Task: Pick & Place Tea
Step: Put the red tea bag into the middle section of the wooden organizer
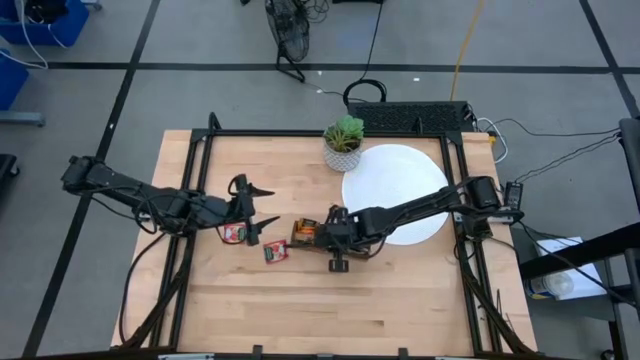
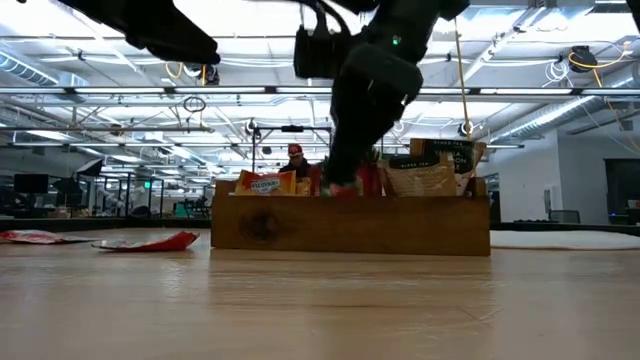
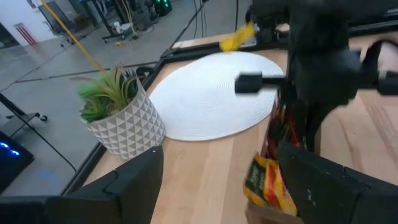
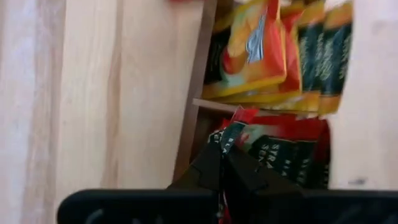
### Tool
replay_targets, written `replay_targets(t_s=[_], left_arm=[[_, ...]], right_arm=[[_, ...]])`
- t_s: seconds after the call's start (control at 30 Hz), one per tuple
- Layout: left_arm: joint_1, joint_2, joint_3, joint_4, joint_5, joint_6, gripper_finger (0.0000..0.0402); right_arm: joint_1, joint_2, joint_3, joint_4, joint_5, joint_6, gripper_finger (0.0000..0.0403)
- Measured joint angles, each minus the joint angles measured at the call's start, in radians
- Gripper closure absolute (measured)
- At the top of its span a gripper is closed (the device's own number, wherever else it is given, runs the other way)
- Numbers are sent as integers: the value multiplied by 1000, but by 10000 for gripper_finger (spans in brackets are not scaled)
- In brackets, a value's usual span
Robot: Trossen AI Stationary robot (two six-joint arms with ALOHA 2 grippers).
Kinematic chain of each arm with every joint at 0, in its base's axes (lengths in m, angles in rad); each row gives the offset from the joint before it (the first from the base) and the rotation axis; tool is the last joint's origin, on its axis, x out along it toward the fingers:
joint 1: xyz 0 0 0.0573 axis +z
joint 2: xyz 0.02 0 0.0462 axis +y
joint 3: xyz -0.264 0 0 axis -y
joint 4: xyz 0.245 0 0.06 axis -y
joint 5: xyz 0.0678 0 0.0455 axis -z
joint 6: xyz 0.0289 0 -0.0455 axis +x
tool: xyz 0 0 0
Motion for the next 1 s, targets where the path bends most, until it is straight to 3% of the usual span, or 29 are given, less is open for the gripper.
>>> replay_targets(t_s=[0.27, 0.67, 0.77, 0.9, 1.0], left_arm=[[0, 0, 0, -15, 1, -18, 91], [0, 0, 0, -21, 1, -26, 92], [0, 0, 0, -21, 1, -26, 92], [0, 0, 0, -20, 1, -26, 91], [0, 0, 0, -20, 1, -28, 92]], right_arm=[[31, -68, 0, 12, 180, 14, 380], [29, -68, 0, 8, 178, 18, 318], [29, -68, 0, -23, 170, 0, 327], [22, -68, 0, -33, 104, 16, 385], [16, -56, 0, -31, 51, 19, 395]])
